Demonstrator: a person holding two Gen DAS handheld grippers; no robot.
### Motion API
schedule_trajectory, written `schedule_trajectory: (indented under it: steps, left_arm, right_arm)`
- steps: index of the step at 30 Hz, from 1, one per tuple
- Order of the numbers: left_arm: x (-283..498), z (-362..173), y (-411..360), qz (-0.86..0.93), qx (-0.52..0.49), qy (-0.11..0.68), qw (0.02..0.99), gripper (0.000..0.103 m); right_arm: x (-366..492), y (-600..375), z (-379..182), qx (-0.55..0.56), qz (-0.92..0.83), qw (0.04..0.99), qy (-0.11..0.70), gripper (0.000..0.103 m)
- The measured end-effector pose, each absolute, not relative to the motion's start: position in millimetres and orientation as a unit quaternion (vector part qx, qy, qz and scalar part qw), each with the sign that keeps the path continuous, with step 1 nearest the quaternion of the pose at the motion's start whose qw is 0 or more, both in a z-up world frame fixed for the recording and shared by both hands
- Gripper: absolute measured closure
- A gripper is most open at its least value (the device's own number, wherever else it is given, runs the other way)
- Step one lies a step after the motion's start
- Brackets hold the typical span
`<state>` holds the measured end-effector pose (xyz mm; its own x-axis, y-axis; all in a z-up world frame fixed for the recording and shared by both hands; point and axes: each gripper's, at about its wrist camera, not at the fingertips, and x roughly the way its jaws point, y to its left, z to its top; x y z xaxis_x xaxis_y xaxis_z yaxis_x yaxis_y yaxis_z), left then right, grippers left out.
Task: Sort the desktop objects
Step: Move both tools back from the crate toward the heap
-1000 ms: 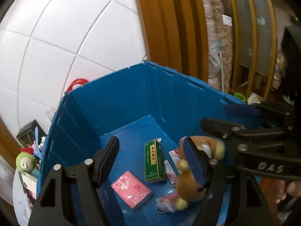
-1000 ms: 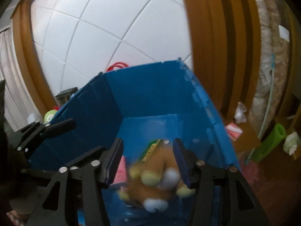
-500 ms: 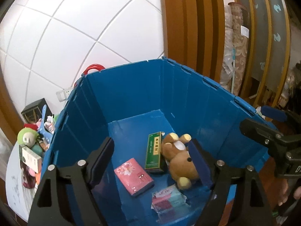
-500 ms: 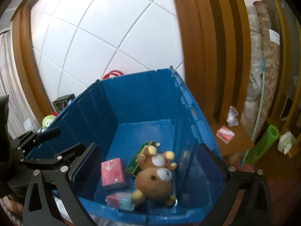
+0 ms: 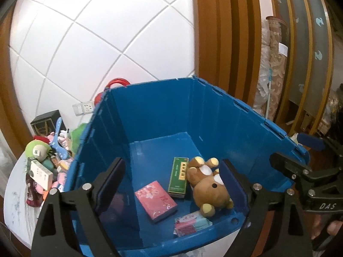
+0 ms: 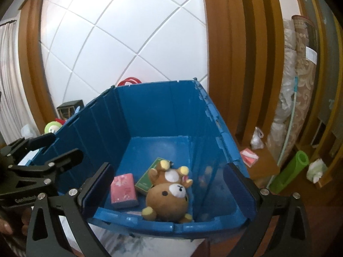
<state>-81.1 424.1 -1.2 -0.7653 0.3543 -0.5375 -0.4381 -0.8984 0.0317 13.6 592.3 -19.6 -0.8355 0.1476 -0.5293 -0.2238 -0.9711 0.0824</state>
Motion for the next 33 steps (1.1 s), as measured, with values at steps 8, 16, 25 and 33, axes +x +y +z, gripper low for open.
schedule_trajectory:
  steps: [8,16,25,33]
  left_arm:
    - [-79,7,371,0.95,-0.254,0.054,0.173,0.014]
    - [-85,8,284,0.959,-0.244,0.024,0.139,0.014]
    - [-99,10,169,0.964,-0.237,0.008,0.122,0.014]
    - [-102,6,74,0.964,-0.235,0.011,0.127,0.014]
  right_arm:
    - [1,563,-15,-0.262,0.961,0.071,0.061,0.0]
    - [-28,489,-4,-0.259,0.965,0.032,0.024,0.0]
    - [-58,373,4,-0.255,0.967,0.017,-0.006,0.0]
    - [-73,281,5,-0.253,0.967,0.027,-0.003,0.0]
